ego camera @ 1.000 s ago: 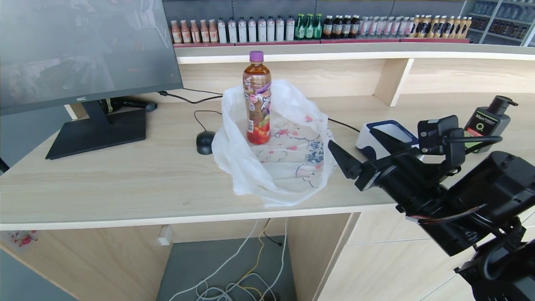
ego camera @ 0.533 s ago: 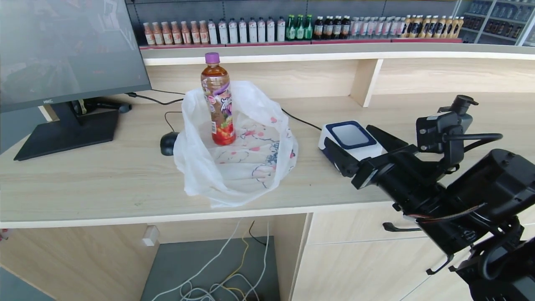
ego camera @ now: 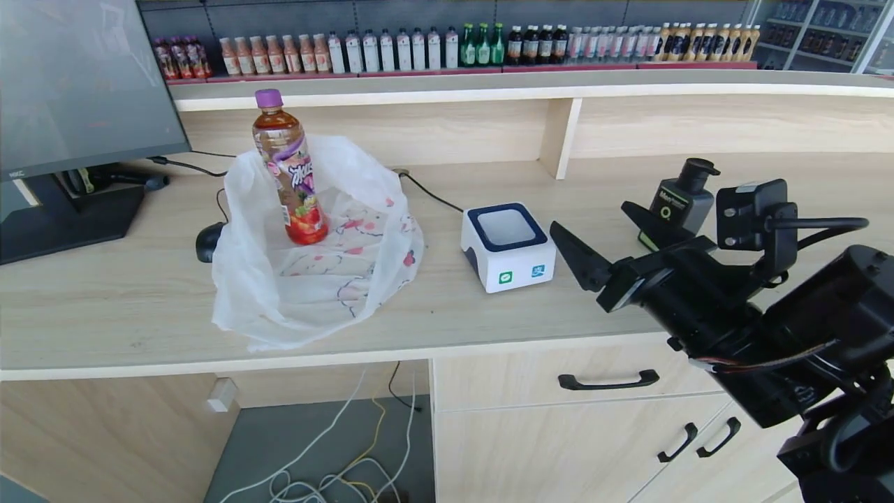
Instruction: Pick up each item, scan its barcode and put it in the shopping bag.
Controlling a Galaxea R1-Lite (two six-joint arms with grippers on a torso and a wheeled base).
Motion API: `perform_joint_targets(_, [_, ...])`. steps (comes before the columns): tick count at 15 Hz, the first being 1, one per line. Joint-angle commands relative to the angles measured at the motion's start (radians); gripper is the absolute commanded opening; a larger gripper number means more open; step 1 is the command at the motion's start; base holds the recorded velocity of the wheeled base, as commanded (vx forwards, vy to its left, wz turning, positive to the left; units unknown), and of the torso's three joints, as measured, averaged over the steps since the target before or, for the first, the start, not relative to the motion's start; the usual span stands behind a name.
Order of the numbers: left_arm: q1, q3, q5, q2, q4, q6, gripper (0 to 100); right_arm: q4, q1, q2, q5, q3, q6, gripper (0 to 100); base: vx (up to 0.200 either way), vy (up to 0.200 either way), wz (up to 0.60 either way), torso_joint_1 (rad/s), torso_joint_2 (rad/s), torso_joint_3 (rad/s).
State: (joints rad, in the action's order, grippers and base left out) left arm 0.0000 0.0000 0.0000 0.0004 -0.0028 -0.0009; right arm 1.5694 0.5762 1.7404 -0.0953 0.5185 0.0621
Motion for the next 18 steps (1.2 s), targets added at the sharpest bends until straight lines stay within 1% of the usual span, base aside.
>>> perform_joint_targets(1, [0.0,0.0,0.0,0.0,0.0,-0.001,100,0.001,0.016,0.004,0.0,0.009,0.001,100,0.0,-0.2,0.0,-0.002,0.0,0.002])
perform_joint_targets(4, [0.0,0.0,0.0,0.0,0.0,0.002,100,0.001,0.062,0.022,0.0,0.014,-0.001,100,0.0,-0.2,0.0,0.002,0.0,0.001])
perform_joint_targets(6, [0.0,0.0,0.0,0.0,0.0,0.001,100,0.001,0.063,0.024,0.0,0.011,-0.001,100,0.0,-0.2,0.0,0.002,0.0,0.002])
perform_joint_targets(9, [0.0,0.0,0.0,0.0,0.0,-0.001,100,0.001,0.073,0.019,0.0,-0.006,0.001,100,0.0,0.0,0.0,0.0,0.0,0.0])
perform_joint_targets(11, [0.0,0.0,0.0,0.0,0.0,-0.001,100,0.001,0.074,0.008,0.0,-0.041,-0.001,100,0.0,0.0,0.0,0.0,0.0,0.0])
perform_joint_targets(18, [0.0,0.0,0.0,0.0,0.0,-0.001,100,0.001,0.062,0.011,0.0,-0.052,-0.001,100,0.0,0.0,0.0,0.0,0.0,0.0])
